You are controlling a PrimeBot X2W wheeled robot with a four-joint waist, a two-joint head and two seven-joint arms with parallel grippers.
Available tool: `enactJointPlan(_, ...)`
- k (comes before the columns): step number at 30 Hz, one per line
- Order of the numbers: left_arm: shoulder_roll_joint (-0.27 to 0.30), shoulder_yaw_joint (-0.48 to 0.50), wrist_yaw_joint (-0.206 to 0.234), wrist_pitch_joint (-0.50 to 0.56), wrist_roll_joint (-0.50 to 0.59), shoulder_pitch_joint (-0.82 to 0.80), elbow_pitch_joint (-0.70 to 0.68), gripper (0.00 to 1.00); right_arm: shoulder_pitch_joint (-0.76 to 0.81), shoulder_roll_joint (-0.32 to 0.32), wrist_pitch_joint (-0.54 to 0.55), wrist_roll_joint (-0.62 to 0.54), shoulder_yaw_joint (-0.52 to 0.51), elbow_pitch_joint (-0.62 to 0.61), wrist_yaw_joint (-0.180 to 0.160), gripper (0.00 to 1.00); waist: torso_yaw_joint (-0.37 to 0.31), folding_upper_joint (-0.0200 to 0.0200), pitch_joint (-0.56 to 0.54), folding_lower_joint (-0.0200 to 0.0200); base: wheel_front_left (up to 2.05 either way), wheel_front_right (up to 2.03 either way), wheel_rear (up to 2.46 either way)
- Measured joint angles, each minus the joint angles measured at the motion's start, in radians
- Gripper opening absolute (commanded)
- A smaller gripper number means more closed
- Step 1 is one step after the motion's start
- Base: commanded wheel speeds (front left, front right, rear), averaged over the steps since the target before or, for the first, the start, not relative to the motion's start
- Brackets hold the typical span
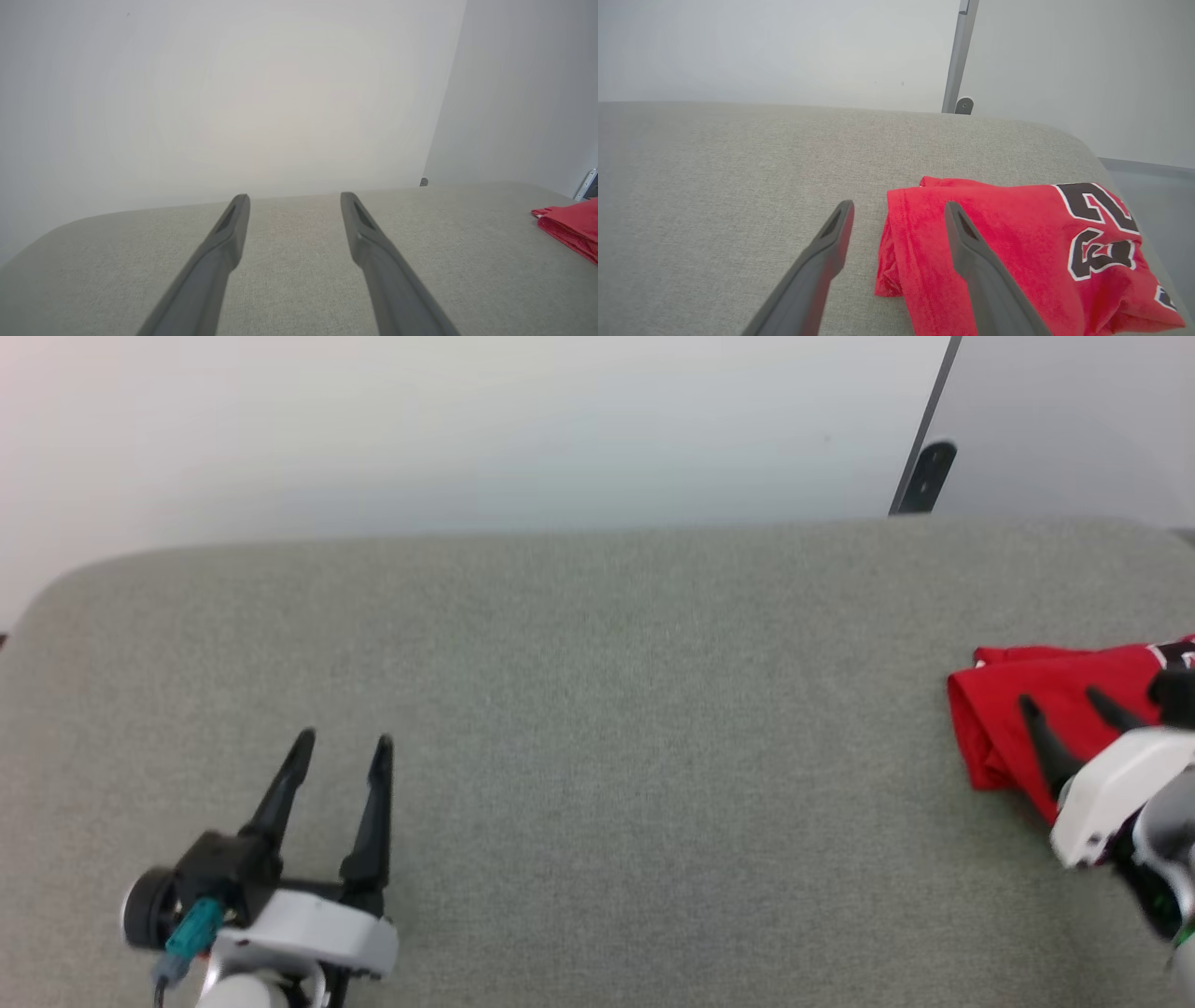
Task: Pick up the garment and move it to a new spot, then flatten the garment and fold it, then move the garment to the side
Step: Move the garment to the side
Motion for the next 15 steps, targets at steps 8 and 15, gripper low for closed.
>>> enactJointPlan(8,-0.001,0.030,0.009,0.000,-0.015,0.075,0.025,1.00,0.144,0.093,-0.116,-0.049,-0.090,-0.081,0.000,1.00,-0.015,0.0000,-0.070,0.0000,0.00,0.00,0.00)
enactJointPlan(15,-0.019,0.028,0.016,0.000,-0.016,0.151,0.035,1.00,0.293,0.166,-0.137,-0.091,-0.180,-0.198,0.000,1.00,-0.031,0.0000,-0.100,0.0000,0.00,0.00,0.00)
